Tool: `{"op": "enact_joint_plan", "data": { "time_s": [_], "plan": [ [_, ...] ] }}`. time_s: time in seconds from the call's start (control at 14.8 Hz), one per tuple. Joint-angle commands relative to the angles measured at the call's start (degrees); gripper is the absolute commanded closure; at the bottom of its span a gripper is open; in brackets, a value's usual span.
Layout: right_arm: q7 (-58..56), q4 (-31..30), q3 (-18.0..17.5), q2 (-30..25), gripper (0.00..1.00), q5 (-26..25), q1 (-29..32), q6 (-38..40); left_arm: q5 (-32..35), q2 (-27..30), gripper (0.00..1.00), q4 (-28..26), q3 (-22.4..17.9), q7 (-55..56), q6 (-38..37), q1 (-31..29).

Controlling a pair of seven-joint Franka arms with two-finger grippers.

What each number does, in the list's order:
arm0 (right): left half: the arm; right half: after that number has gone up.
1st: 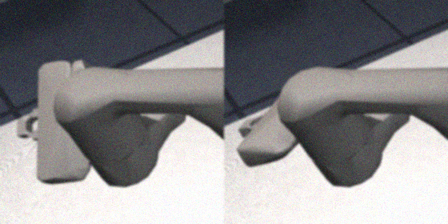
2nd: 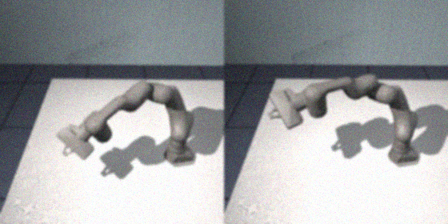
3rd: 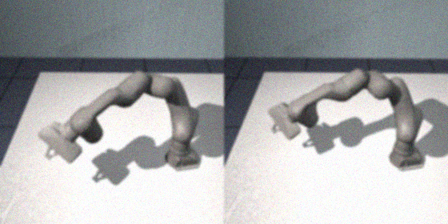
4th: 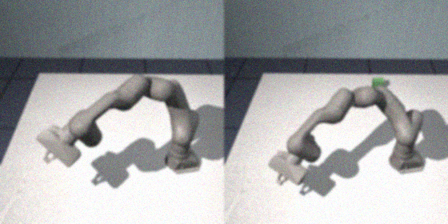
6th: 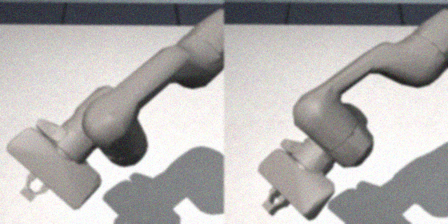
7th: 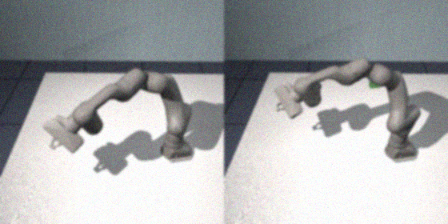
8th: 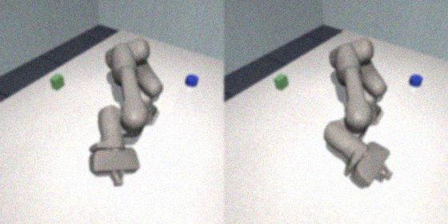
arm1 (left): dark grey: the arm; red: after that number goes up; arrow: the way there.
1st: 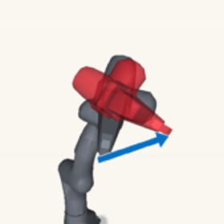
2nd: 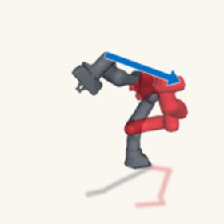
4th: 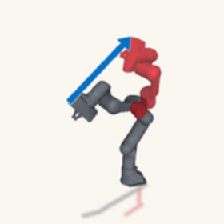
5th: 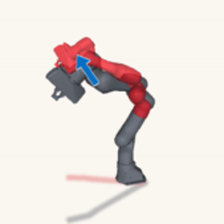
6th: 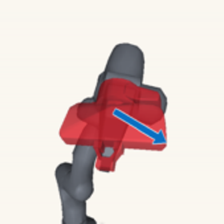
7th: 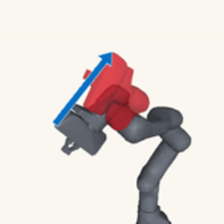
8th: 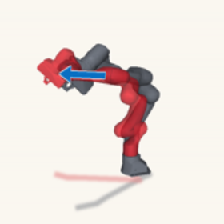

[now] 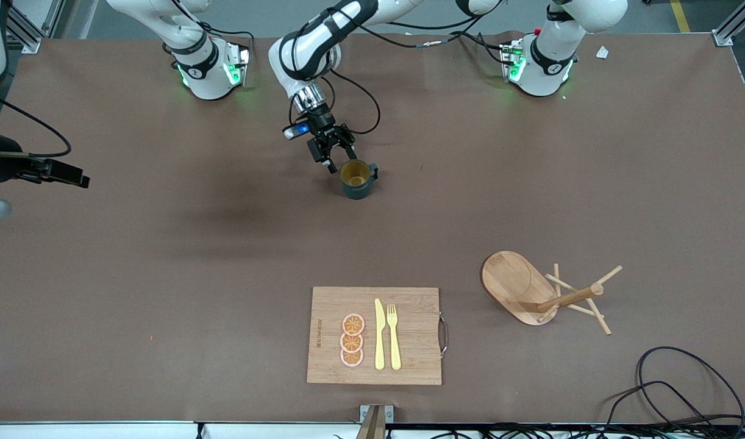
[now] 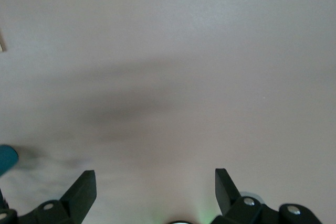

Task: Transfer cup from left to right arm and place
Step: 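Open the left gripper and raise it off the mug, then reach the right gripper to the mug while the left gripper returns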

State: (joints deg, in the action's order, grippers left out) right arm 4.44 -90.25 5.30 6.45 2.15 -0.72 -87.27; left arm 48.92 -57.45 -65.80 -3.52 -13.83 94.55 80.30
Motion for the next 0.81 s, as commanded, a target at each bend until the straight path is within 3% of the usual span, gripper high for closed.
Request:
{"op": "enact_joint_plan", "data": {
  "time_s": [0.0, 0.27, 0.74],
  "plan": [
    [7.9, -2.0, 0.1, 0.1, 0.00, 0.6, -2.8, -2.8, -5.1, 5.4, 0.00, -1.4, 0.4, -0.1, 0.5, -1.7],
    [23.8, -4.8, 0.1, 0.1, 0.00, 0.7, -8.8, -7.0, -11.8, 13.1, 0.00, -2.1, -0.1, -0.9, 0.5, -6.9],
    [45.4, -12.9, 0.0, -0.1, 0.00, 3.6, -16.4, -15.2, -20.7, 24.1, 0.00, -2.4, 0.2, -10.8, 2.0, -24.6]
  ]
}}
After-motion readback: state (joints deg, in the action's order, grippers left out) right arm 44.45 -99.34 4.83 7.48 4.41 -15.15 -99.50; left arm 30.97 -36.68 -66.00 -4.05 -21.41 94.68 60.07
